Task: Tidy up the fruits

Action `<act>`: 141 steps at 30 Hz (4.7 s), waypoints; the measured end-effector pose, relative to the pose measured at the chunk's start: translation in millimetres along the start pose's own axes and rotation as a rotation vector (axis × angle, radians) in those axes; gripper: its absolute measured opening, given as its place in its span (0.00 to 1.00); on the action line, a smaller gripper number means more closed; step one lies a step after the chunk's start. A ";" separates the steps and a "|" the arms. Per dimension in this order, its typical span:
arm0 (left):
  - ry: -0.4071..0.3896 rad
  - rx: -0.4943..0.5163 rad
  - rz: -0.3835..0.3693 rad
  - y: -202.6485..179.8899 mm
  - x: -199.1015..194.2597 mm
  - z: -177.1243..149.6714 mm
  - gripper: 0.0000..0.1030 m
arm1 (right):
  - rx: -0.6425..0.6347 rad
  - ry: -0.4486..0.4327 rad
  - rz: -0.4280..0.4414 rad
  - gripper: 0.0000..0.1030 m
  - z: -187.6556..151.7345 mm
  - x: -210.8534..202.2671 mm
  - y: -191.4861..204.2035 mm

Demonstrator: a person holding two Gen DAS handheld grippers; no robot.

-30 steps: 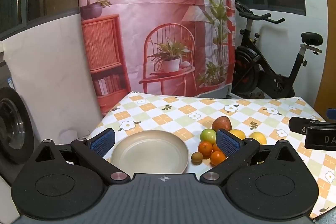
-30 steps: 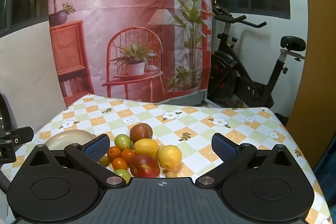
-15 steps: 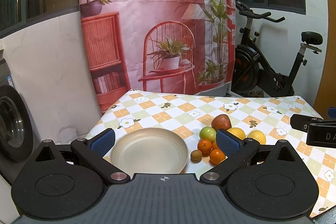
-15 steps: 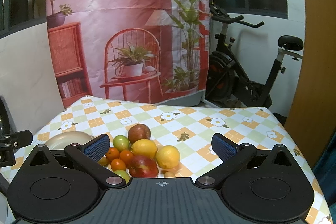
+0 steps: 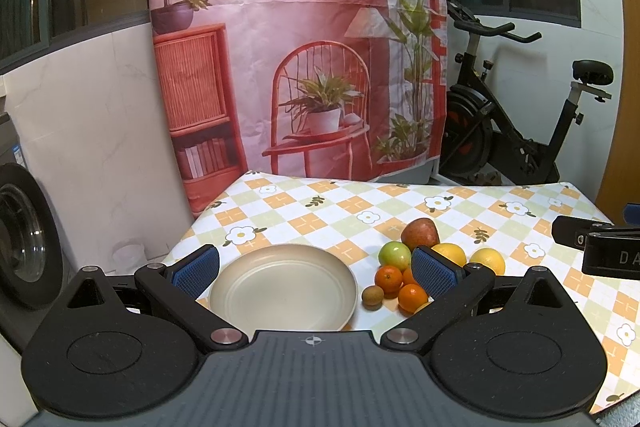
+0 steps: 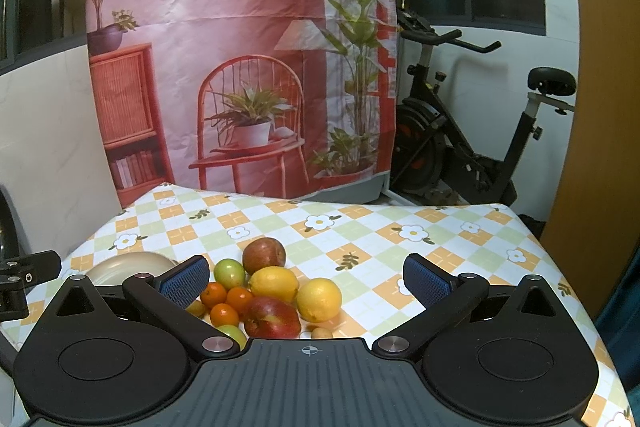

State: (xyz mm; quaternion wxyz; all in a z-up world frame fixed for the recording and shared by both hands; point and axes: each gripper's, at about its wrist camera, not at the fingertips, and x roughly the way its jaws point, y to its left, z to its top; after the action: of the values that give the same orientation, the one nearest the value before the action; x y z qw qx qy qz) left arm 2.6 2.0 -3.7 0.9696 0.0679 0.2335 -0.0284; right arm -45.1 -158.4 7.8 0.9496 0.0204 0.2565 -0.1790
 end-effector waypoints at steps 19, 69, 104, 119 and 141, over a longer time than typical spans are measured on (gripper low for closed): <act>0.000 0.000 0.000 0.4 -0.1 0.3 1.00 | 0.001 -0.002 0.001 1.00 -0.1 -0.8 -1.2; -0.079 -0.005 0.033 3.1 60.7 0.5 0.99 | 0.008 -0.197 0.094 1.00 -41.4 74.2 -70.5; 0.117 -0.050 -0.112 -55.0 127.1 -45.6 0.82 | -0.130 0.071 0.342 0.80 -93.6 138.9 -99.8; 0.175 -0.056 -0.071 -52.0 127.3 -49.2 0.73 | -0.105 0.066 0.421 0.54 -102.6 146.6 -77.7; 0.157 -0.072 -0.095 -34.4 125.9 -56.4 0.70 | -0.231 0.173 0.581 0.36 -116.2 138.7 -27.0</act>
State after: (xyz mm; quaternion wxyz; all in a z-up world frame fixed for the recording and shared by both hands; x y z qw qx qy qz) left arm 86.2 -26.8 -115.1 0.9477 0.0238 0.3124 -0.0607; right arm 1.2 -214.2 -160.1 0.9317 0.0001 0.3384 0.1323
